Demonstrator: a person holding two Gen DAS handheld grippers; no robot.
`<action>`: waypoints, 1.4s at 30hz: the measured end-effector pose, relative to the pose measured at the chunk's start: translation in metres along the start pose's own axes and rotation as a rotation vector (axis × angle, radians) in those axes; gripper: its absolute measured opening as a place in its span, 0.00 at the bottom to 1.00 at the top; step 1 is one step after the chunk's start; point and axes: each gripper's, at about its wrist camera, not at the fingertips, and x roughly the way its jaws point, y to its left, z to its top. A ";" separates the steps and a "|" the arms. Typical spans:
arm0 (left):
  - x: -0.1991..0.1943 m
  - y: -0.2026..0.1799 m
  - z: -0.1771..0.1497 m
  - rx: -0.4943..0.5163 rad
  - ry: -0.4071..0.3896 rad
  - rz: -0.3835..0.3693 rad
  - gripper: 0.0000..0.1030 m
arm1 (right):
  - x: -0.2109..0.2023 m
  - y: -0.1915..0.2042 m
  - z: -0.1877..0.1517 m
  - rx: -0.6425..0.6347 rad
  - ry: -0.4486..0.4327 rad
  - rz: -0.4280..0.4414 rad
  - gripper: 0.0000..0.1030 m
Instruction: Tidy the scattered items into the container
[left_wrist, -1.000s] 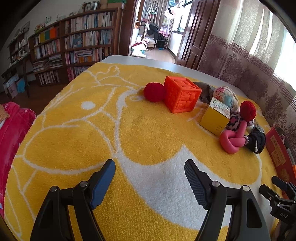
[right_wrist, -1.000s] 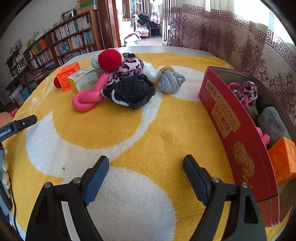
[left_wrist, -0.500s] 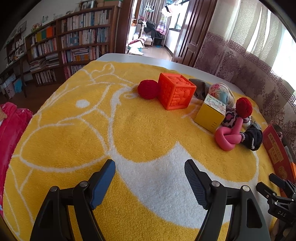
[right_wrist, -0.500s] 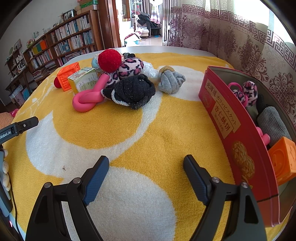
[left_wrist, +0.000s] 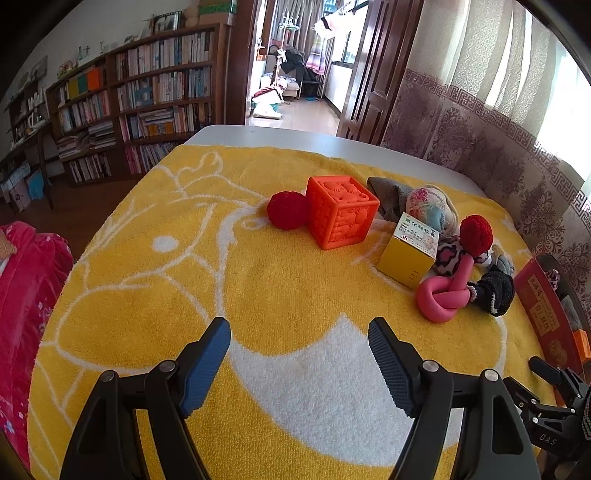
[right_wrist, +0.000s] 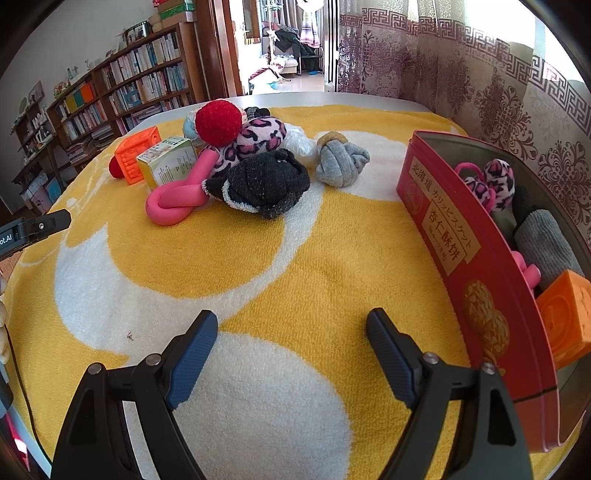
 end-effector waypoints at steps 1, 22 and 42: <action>0.000 -0.001 0.002 0.005 0.000 0.002 0.76 | 0.000 -0.001 0.000 0.001 0.000 0.002 0.83; 0.041 -0.034 0.063 -0.043 0.030 -0.073 0.76 | -0.001 -0.002 0.000 0.012 -0.005 0.024 0.84; 0.112 -0.043 0.101 -0.138 0.073 -0.022 0.76 | 0.002 0.000 0.002 0.007 -0.001 0.056 0.91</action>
